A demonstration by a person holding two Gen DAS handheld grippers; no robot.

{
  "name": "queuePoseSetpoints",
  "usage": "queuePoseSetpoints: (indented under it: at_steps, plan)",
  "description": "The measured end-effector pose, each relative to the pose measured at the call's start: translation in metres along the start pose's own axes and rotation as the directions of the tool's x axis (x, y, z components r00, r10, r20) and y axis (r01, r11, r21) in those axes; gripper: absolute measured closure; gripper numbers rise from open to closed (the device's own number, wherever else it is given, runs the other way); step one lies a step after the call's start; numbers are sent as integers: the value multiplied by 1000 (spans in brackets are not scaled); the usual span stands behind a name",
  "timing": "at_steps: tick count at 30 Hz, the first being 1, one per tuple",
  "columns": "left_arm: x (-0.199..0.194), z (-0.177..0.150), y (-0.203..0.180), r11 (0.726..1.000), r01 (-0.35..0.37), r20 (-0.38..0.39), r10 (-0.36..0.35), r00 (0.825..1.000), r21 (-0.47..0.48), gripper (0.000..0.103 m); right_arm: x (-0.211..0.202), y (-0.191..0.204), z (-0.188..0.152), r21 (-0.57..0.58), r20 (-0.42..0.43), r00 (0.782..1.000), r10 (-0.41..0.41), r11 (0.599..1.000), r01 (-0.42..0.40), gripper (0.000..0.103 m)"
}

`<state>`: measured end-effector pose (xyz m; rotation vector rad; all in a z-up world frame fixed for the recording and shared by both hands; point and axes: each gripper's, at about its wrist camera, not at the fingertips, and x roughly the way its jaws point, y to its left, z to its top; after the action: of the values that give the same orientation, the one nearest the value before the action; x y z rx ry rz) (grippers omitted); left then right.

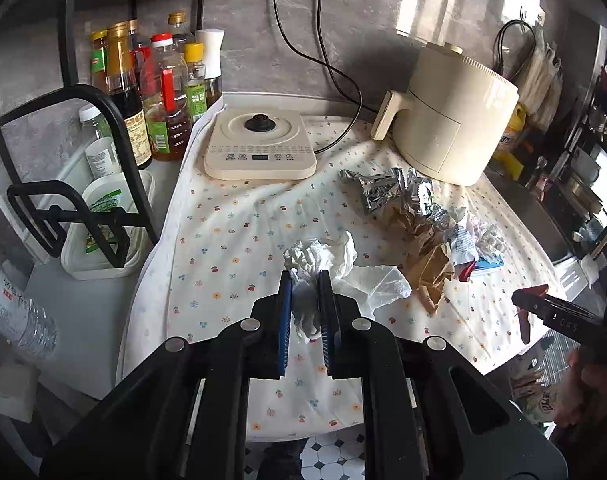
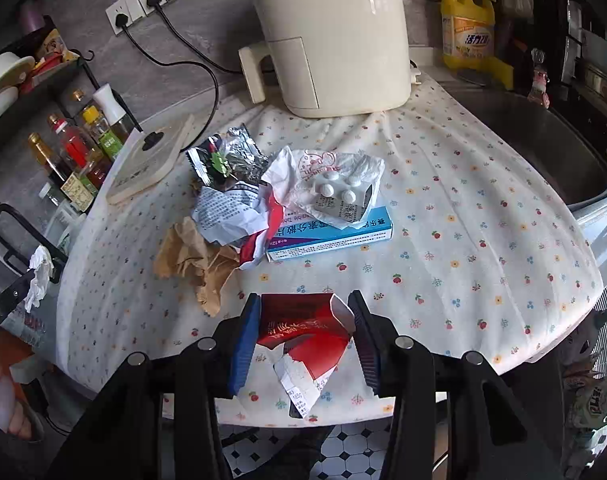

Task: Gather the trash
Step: 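Grasp the crumpled white tissue with the left tool while the right tool grasps the torn red packet, then carry both items over the white floor bin and open both tools to drop them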

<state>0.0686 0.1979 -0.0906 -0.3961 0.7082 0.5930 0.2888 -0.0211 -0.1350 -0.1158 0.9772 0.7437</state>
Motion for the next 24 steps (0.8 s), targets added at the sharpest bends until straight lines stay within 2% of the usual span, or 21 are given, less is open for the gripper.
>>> queuePoseSetpoints:
  at_steps: [9, 18, 24]
  plan:
    - [-31, -24, -46, 999, 36, 14, -37, 999, 36, 90, -58, -15, -30, -25, 41, 998, 39, 999, -38, 59]
    - [-39, -63, -115, 987, 113, -50, -108, 993, 113, 90, -104, -69, -76, 24, 64, 998, -1, 1000, 0, 59]
    - [-37, -95, -169, 965, 181, -103, -164, 981, 191, 90, -130, -111, -115, 81, 63, 997, -48, 996, 43, 59]
